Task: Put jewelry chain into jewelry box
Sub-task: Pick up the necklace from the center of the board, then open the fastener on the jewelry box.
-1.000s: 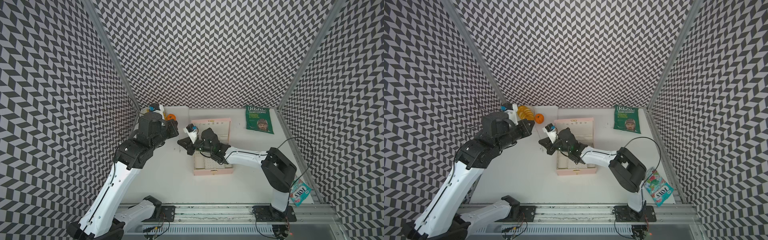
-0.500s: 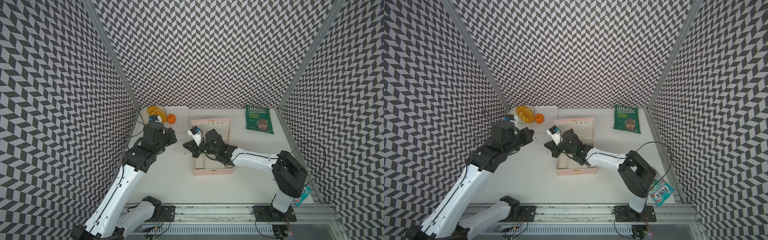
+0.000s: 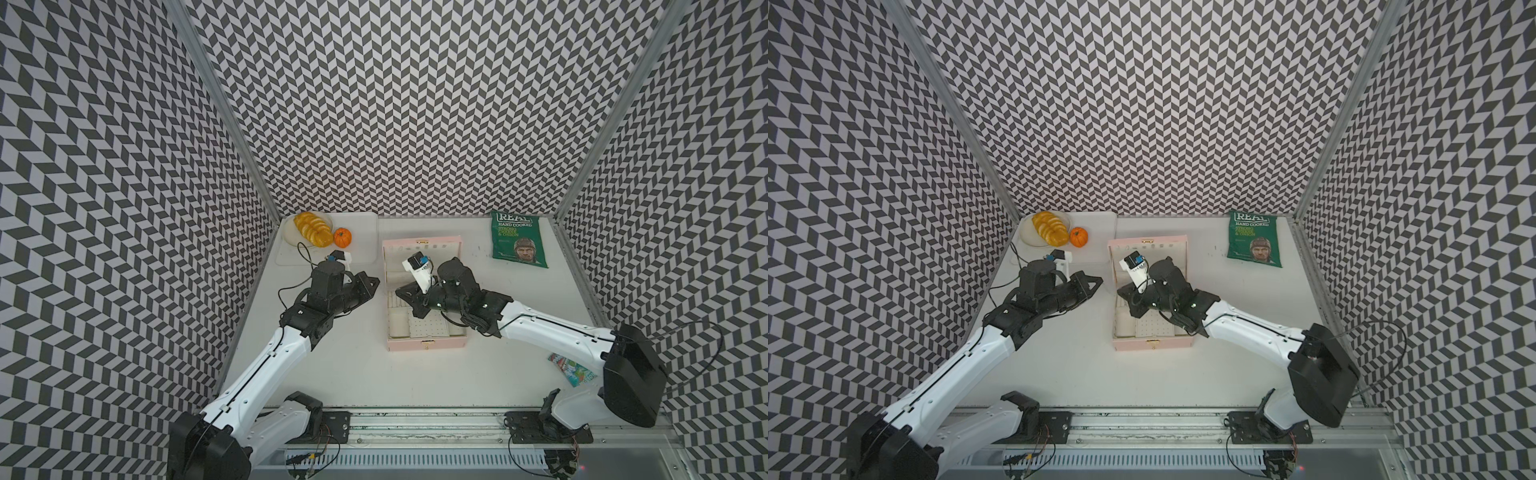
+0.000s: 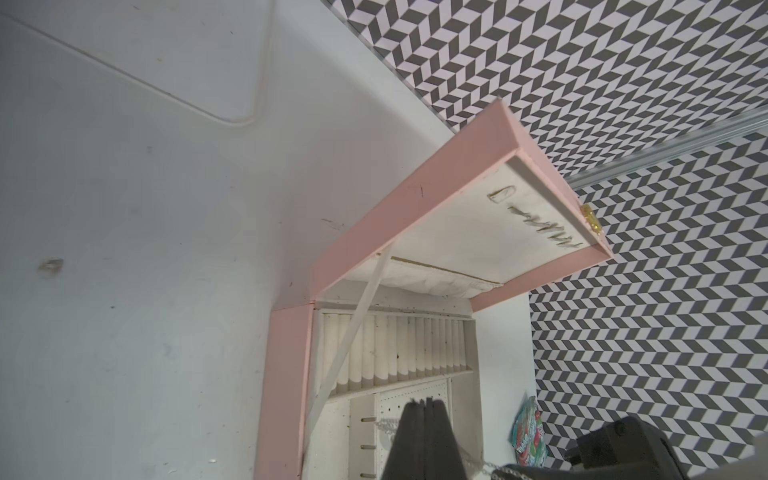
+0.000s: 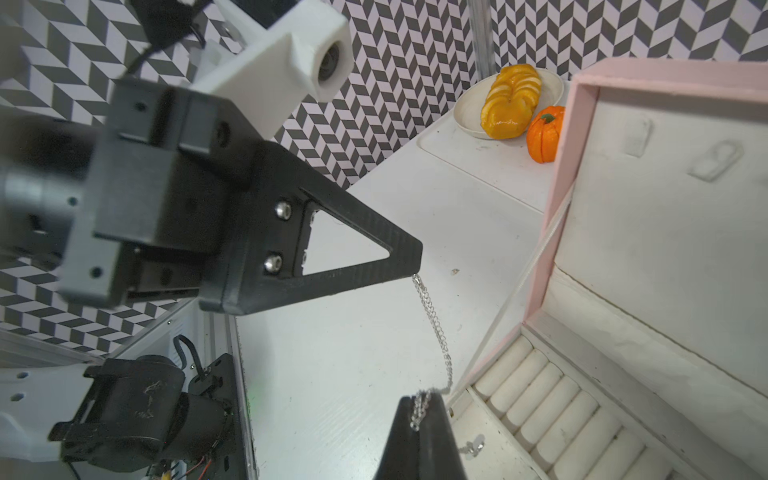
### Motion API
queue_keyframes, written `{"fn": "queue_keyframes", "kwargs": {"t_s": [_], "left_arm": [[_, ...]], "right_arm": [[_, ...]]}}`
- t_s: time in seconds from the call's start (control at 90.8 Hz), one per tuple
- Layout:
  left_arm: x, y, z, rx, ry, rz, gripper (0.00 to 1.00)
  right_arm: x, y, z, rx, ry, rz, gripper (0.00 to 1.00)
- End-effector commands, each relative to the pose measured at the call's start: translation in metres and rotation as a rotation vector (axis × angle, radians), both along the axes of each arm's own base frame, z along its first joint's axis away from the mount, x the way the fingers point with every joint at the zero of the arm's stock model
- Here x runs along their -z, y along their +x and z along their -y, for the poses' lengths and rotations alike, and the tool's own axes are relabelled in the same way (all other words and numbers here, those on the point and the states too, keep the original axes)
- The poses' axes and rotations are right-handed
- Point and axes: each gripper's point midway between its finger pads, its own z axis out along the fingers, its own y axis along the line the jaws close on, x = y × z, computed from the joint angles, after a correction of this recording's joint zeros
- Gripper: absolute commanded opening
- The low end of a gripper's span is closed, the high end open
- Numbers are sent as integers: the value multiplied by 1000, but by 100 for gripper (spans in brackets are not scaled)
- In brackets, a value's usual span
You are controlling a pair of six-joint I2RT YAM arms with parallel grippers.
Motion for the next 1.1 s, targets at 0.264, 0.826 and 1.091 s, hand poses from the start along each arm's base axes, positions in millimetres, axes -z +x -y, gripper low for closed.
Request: {"fn": "queue_keyframes", "kwargs": {"t_s": [0.264,0.826,1.091], "left_arm": [[-30,20,27,12,-197,72,34],[-38,54,24,-387,-442,104,34],[-24,66,54,-372,-501,49,33]], "right_arm": [[-35,1,49,155,1,73,0],[-75,-6,106,321,59,198,0],[-88,-12,121,350,124,260,0]]}}
